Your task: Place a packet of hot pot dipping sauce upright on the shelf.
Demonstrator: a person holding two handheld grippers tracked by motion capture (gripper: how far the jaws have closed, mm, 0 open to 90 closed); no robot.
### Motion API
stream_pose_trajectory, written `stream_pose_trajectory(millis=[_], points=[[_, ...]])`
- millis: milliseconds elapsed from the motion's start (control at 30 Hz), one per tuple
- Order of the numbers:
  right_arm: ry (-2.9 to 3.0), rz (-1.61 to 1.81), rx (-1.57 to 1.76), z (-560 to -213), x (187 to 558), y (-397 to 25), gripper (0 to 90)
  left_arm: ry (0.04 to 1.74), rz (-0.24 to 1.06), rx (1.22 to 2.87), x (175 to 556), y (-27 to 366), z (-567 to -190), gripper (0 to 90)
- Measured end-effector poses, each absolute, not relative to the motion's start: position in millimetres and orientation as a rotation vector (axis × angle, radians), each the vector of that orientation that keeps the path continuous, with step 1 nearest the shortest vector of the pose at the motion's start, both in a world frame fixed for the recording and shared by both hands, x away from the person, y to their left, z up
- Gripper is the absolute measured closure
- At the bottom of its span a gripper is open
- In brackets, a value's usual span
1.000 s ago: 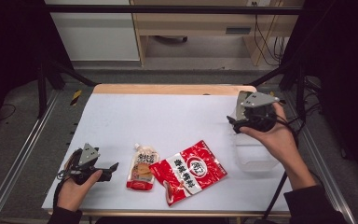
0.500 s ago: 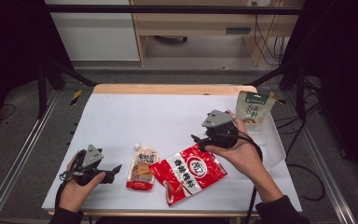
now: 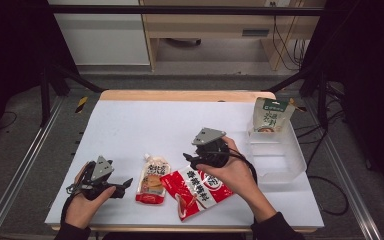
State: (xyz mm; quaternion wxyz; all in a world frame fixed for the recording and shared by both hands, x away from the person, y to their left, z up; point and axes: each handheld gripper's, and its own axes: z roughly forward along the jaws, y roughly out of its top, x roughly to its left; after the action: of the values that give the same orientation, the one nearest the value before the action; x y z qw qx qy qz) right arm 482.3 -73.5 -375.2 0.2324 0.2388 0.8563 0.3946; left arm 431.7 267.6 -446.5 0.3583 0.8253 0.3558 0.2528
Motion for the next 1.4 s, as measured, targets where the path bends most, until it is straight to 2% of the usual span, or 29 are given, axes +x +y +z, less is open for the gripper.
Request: stream_pose_trajectory(millis=[100, 400, 667, 1067, 1400], points=[[2.375, 1.079, 0.648, -383, 483, -62, 41.4, 0.898, 0.648, 2.146, 429, 263, -446, 6.5], [2.447, 1.105, 0.704, -403, 494, -31, 53.7, 0.86, 0.619, 2.167, 412, 250, -449, 5.8], [2.487, 1.111, 0.718, -417, 496, -19, 60.4, 0.807, 0.603, 2.233, 406, 238, -453, 7.9], [2.581, 1.051, 0.76, -451, 517, 7, 61.7, 0.82, 0.624, 2.237, 407, 232, -455, 9.6], [2.625, 1.041, 0.816, -464, 526, 11, 57.1, 0.849, 0.641, 2.221, 411, 238, -453, 9.5]])
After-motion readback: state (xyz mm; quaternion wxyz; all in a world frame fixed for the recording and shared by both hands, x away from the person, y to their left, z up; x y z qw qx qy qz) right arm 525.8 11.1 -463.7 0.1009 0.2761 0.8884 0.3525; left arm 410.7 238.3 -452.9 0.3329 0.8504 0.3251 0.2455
